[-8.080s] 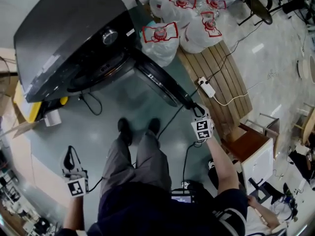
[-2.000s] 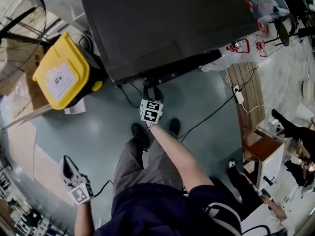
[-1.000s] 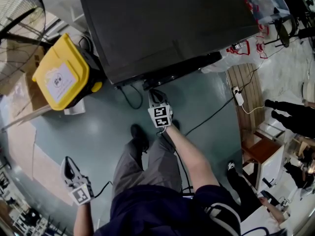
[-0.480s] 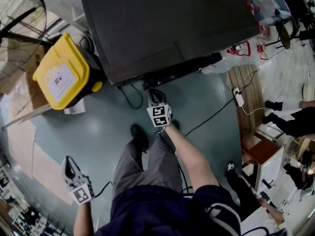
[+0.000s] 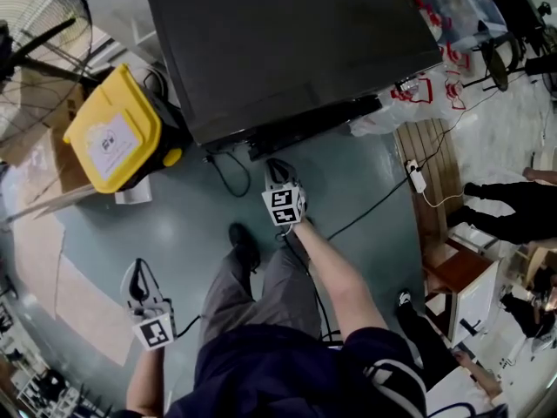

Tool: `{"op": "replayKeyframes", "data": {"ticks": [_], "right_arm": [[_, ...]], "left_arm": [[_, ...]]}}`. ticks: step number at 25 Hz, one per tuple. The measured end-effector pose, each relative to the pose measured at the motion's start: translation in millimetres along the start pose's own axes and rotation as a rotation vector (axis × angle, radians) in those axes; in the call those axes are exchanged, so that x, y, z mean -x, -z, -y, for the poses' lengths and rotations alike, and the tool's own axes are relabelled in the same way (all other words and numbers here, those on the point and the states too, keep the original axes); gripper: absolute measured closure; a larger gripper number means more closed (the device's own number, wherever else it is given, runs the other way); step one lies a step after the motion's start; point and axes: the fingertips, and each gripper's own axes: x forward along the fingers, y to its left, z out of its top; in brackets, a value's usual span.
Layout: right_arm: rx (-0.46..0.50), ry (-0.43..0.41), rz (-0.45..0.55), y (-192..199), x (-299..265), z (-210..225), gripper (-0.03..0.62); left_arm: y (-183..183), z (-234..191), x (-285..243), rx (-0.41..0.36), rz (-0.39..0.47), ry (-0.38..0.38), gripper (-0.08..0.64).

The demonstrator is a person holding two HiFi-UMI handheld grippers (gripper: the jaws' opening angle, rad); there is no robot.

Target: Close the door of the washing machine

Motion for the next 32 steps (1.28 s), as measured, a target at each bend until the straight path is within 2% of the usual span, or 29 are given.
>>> {"op": "replayKeyframes", "data": {"ticks": [4,11,17,25,29,32], "right_arm": [[0.029,-0.022,0.036,-21.3,36.3,-3.9,0.560],[0.005,-0.026,0.100,-70.9,118.8,0.9,0.560],[-0.016,-0.033,0.147,-122.9,204.2,4.9,0.560],[-0.018,-0.043,0.273,-208.6,315.5,1.5,0.557],[0.043,-0.040,0.292,-233.3,352.1,-0.8,0.552],[0.050,-0.045,0.315,-253.6,373.5,1.4,0.552]], "left_arm": [[-20.2,23.0,-7.5,0.010,0.014,0.050,0.540],[-63.5,59.0,-25.9,0.048,0.069,0.117,0.540],[-116.7,85.0,-24.8,0.100,0.133,0.166,0.540],[-178.4,115.6,-8.9,0.157,0.221,0.236,0.540],[-208.6,128.4,1.2,0.173,0.251,0.265,0.540],[-227.3,133.5,3.8,0.178,0.272,0.264,0.540]]}}
